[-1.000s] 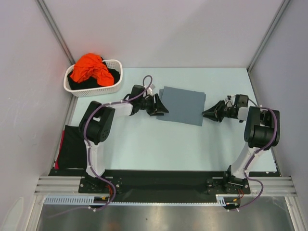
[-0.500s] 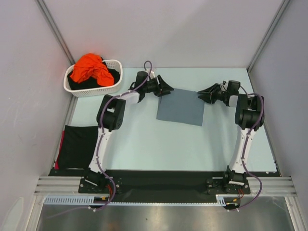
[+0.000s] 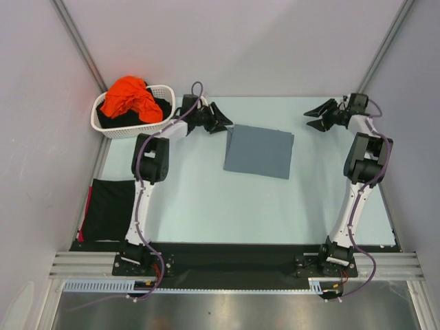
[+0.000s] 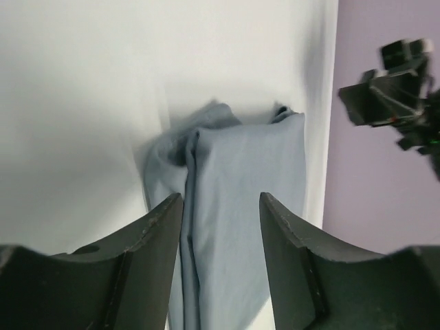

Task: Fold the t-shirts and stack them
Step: Neatly place the folded tshirt to the corner

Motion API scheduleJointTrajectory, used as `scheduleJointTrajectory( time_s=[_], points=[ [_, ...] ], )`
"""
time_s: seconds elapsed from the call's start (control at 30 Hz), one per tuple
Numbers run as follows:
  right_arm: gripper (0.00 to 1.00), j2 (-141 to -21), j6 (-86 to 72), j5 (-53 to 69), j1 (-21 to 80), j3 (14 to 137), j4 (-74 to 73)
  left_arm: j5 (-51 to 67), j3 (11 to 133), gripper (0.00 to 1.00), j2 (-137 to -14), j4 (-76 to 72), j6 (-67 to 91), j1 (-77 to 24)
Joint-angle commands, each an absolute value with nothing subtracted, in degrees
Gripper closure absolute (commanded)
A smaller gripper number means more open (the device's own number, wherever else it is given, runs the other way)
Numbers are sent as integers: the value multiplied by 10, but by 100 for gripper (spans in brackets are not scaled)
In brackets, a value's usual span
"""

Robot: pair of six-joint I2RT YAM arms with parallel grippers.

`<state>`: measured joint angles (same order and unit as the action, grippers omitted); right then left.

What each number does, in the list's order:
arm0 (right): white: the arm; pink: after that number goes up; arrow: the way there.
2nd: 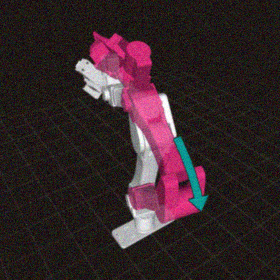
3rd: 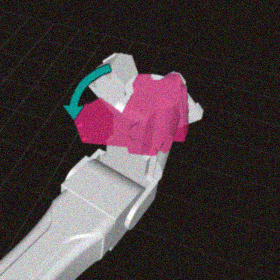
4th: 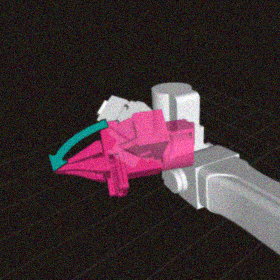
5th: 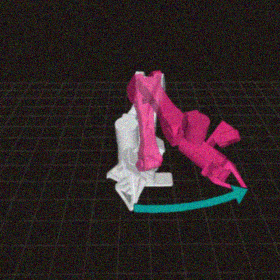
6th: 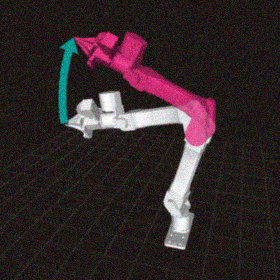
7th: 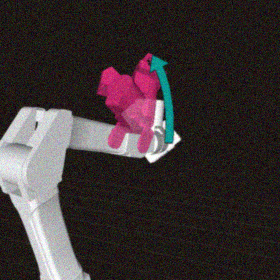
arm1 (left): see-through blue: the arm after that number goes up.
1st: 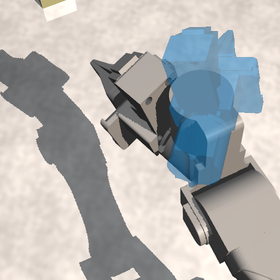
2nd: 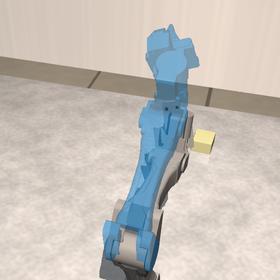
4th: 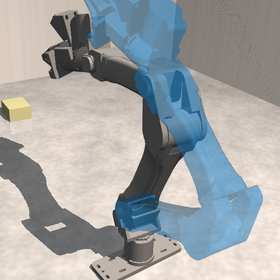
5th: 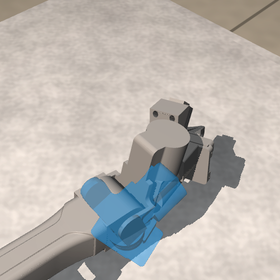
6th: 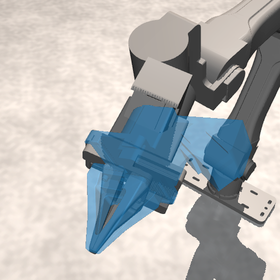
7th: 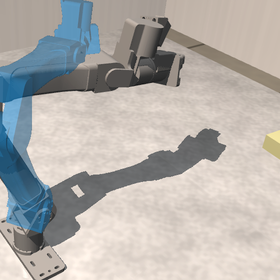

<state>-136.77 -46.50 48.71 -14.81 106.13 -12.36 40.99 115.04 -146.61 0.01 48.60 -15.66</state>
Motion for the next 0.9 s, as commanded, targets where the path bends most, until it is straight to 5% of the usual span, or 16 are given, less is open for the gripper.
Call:
scheduleJointTrajectory(
  time_s=[0.0,0.23,0.5,0.63,0.87],
  points=[
    [43,-1276,-269,415,-127,1155,-399,362,1110,45,-1288,123,369,-149],
    [34,-1089,-147,247,-27,1060,-469,299,860,44,-1010,189,320,-151],
    [27,-921,-44,39,225,901,-417,261,582,42,-766,206,341,-150],
    [25,-881,35,-116,370,824,-350,221,548,36,-693,267,336,-142],
    [0,-897,301,-272,583,644,-147,214,519,31,-621,337,342,-116]
  ],
)
